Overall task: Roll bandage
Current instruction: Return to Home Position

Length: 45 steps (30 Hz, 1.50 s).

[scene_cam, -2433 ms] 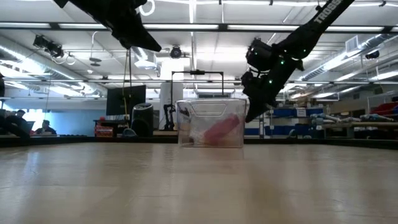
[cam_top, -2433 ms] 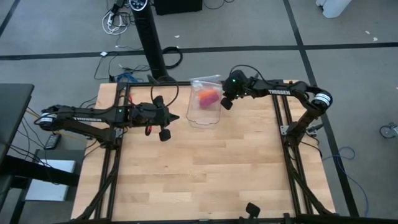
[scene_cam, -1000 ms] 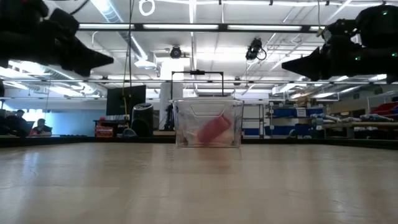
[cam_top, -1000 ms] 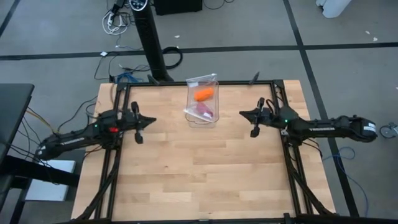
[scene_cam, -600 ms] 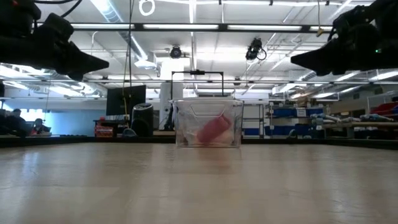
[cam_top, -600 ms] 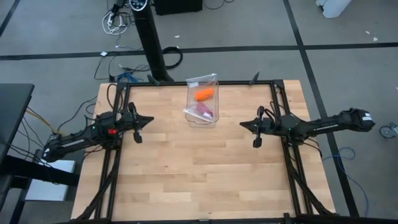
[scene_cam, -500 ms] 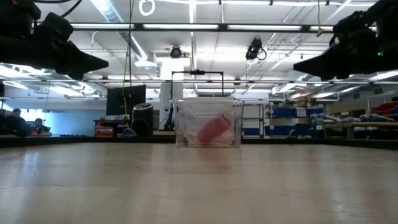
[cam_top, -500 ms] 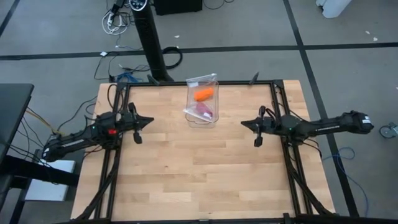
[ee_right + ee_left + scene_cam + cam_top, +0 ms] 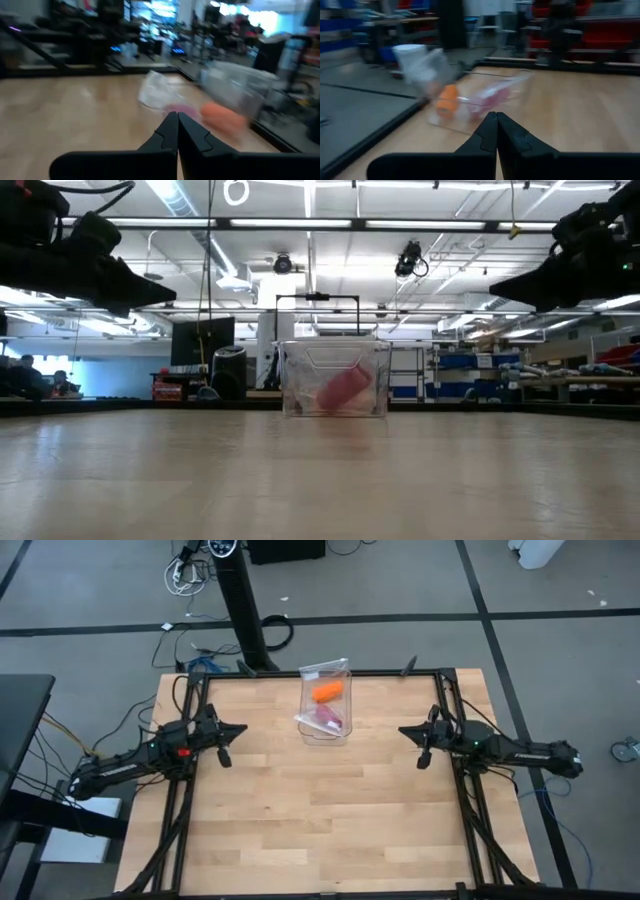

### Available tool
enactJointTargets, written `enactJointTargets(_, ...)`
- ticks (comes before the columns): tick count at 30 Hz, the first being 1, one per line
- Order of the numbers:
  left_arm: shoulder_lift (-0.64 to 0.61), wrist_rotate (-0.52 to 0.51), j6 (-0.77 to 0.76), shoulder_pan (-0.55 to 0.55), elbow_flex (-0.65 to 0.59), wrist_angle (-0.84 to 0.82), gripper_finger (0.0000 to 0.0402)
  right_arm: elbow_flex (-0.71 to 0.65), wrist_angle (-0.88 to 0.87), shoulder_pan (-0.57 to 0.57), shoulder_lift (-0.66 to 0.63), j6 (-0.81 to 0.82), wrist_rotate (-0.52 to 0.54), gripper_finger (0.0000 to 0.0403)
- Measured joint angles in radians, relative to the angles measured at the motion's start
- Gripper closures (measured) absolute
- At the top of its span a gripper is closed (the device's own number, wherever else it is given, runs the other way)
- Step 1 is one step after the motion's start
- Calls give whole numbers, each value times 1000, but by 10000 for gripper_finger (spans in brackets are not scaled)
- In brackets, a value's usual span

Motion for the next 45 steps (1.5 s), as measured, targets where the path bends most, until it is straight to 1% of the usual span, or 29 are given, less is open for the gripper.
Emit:
enactJointTargets(1,0,-30,1,0,0,4,392,3,-6,-15,10,-2,14,403)
enactJointTargets(2,0,-40,4,1,-1,8,392,4,-11,-32,20,-3,19,403)
enactJointTargets(6,7,-41,29,0,-2,10,392,5,-15,-90,64,9,19,403)
enactJointTargets(11,12,-90,53,0,-2,15,392,6,-16,-131,90,44,18,401)
enactJointTargets(21,12,-89,53,0,-3,14,392,6,-17,-135,95,3,29,396)
enactJointTargets(28,12,-91,51,0,-6,36,392,6,-14,-135,95,-102,30,395)
enactJointTargets(38,12,-93,50,0,-8,154,392,3,63,-135,95,-103,35,394)
enactJointTargets(45,12,-92,49,0,-7,173,392,4,69,-135,95,-103,33,397)
